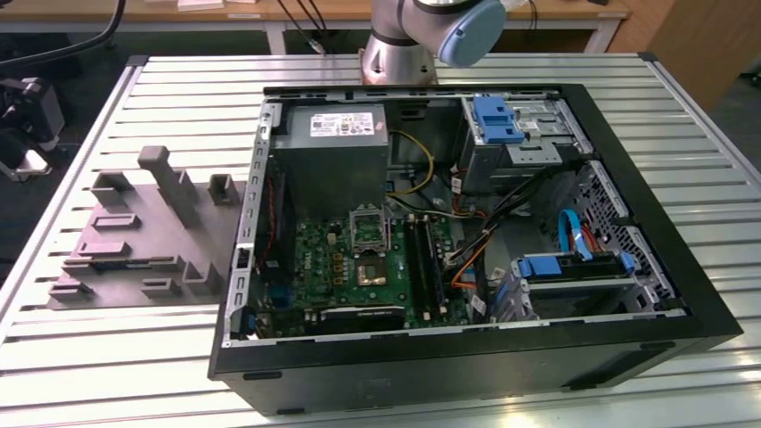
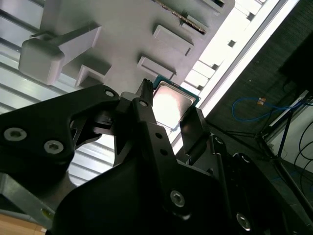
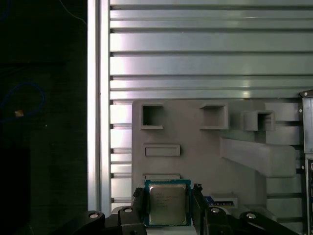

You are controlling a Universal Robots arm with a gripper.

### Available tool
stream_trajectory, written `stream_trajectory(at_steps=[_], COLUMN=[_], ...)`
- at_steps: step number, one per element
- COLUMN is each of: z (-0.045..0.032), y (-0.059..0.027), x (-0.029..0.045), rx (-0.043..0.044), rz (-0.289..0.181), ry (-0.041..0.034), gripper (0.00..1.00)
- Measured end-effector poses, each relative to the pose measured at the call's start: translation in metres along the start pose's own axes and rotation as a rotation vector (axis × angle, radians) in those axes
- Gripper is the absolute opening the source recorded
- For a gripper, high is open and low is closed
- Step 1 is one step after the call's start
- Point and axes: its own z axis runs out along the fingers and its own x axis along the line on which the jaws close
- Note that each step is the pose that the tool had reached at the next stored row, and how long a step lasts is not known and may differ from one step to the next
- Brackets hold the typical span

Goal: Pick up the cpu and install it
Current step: 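Pick up the cpu and move it towards the insertion slot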

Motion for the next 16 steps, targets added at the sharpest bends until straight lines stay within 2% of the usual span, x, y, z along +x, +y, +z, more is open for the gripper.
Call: stream_trajectory(at_steps=[16], z=[-0.0059], y=[0.0003], x=[-0.0001], rx=[-0.0001], rz=[0.000], ry=[-0.0001], gripper=[0.47])
